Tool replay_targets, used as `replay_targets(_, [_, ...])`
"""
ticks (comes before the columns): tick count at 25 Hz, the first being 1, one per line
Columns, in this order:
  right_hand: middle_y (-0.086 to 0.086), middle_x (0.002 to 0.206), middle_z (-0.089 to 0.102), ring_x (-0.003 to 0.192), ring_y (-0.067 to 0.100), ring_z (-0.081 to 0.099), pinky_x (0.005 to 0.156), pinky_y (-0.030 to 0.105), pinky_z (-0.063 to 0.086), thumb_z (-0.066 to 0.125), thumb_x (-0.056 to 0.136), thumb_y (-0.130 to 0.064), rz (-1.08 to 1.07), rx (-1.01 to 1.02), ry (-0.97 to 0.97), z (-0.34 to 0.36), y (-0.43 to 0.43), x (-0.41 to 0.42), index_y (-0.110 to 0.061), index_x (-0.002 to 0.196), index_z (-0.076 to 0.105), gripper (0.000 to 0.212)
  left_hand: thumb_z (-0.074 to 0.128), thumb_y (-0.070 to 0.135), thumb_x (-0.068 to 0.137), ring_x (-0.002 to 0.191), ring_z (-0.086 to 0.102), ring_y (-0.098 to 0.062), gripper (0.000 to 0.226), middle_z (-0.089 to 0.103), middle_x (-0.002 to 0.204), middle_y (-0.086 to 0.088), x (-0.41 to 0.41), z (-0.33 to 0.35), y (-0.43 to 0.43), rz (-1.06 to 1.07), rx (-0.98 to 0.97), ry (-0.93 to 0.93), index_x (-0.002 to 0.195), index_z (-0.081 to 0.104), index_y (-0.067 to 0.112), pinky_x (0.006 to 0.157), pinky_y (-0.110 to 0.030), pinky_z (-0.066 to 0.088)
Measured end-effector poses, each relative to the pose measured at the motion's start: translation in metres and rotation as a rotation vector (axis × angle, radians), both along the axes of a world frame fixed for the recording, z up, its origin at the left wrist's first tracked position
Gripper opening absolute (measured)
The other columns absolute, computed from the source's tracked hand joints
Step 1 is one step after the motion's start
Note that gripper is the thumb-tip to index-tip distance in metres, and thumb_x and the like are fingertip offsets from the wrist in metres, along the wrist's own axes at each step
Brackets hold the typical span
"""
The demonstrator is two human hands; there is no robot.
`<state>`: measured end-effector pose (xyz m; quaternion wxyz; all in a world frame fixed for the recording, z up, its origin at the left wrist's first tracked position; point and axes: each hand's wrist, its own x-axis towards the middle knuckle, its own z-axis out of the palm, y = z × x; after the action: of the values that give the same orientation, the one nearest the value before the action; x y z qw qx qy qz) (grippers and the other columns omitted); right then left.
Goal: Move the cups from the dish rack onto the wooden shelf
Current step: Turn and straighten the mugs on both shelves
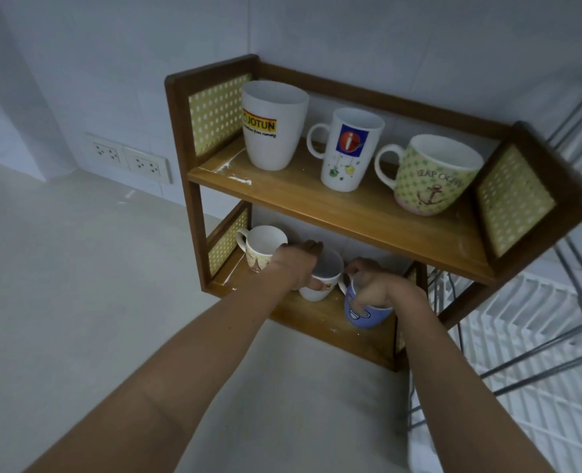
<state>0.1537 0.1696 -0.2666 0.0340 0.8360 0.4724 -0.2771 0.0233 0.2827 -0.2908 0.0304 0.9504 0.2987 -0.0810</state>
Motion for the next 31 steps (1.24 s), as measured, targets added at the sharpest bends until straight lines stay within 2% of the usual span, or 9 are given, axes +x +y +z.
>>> replay_targets(2, [0.015,0.144,0.037,0.131,0.037,0.038,0.1,0.049,0.044,0.076,0.073,-0.026,-0.125,0.023,-0.01,-0.002,-0.001,0.001,-0.018,0.14,0.029,0.082,0.056,0.058,0.085,0.121,0.051,-0.03,0.092,0.044,0.144,-0.012,0.003,-0.001,-0.001,0.017,-0.014,0.022,0.15,0.011,0.01,0.09,-0.037,0.045])
replay_targets(4, [0.016,0.138,0.044,0.125,0.036,0.045,0.092,0.042,0.048,0.077,0.074,-0.022,-0.121,0.021,-0.063,-0.004,-0.002,0.001,-0.015,0.135,0.034,0.075,0.054,0.058,0.086,0.124,0.049,-0.031,0.094,0.038,0.149,-0.013,0.005,-0.003,-0.001,0.015,-0.035,0.041,0.15,0.006,0.009,0.095,-0.038,0.043])
replay_targets(8, [0.016,0.127,0.05,0.112,0.034,0.054,0.075,0.035,0.05,0.078,0.067,-0.002,-0.064,0.005,-0.126,-0.005,-0.002,0.001,-0.011,0.127,0.043,0.07,0.054,0.061,0.084,0.147,0.003,-0.026,0.104,-0.004,0.161,-0.007,-0.008,-0.003,0.011,-0.06,-0.026,0.048,0.151,-0.012,0.017,0.116,-0.044,0.01])
replay_targets(10, [0.016,0.134,0.044,0.121,0.038,0.047,0.085,0.04,0.05,0.077,0.067,-0.003,-0.071,-0.013,-0.131,-0.007,0.0,0.003,-0.015,0.133,0.037,0.078,0.059,0.062,0.08,0.146,-0.009,-0.027,0.111,-0.013,0.16,-0.005,-0.023,0.004,0.028,0.014,0.017,0.131,0.149,-0.016,0.021,0.116,-0.049,0.001])
replay_targets(13, [0.013,0.147,0.031,0.134,0.037,0.031,0.105,0.055,0.036,0.074,0.07,-0.024,-0.089,0.077,-0.062,-0.008,0.015,-0.005,-0.025,0.142,0.025,0.087,0.063,0.052,0.083,0.146,0.006,-0.032,0.102,0.007,0.16,-0.011,-0.042,0.009,0.053,0.155,-0.013,0.211,0.152,-0.003,0.018,0.116,-0.051,0.016])
replay_targets(16, [0.013,0.148,0.041,0.127,0.029,0.045,0.101,0.041,0.038,0.072,0.075,-0.043,-0.059,0.096,0.092,-0.004,0.041,-0.023,-0.022,0.146,0.023,0.089,0.046,0.043,0.095,0.146,0.011,-0.027,0.062,0.03,0.154,-0.014,-0.053,-0.001,0.055,0.139,0.051,0.268,0.146,0.031,0.011,0.116,-0.048,0.017])
replay_targets(19, [0.005,0.149,0.038,0.131,0.027,0.042,0.098,0.039,0.043,0.079,0.067,-0.045,0.061,0.159,-0.018,-0.004,0.056,-0.032,-0.023,0.147,0.023,0.099,0.034,0.036,0.101,0.147,0.007,-0.026,0.045,0.043,0.147,-0.014,-0.056,-0.011,0.051,0.107,0.177,0.332,0.136,0.048,0.011,0.118,-0.049,0.007])
replay_targets(27, [0.002,0.155,0.028,0.137,0.026,0.034,0.103,0.039,0.039,0.081,0.068,-0.039,0.08,0.165,0.09,-0.002,0.045,-0.032,-0.024,0.15,0.014,0.107,0.038,0.032,0.101,0.144,0.018,-0.028,0.043,0.046,0.144,-0.013,-0.061,-0.004,0.039,0.113,0.183,0.292,0.139,0.041,0.013,0.118,-0.049,0.007])
replay_targets(31, [0.012,0.138,0.05,0.122,0.031,0.05,0.077,0.034,0.043,0.074,0.077,-0.035,-0.154,-0.014,-0.001,0.015,0.021,-0.009,-0.013,0.136,0.046,0.068,0.057,0.045,0.088,0.144,0.017,-0.03,0.078,0.025,0.156,-0.006,-0.053,0.002,0.025,-0.02,0.089,0.062,0.15,0.015,0.027,0.114,-0.056,0.017])
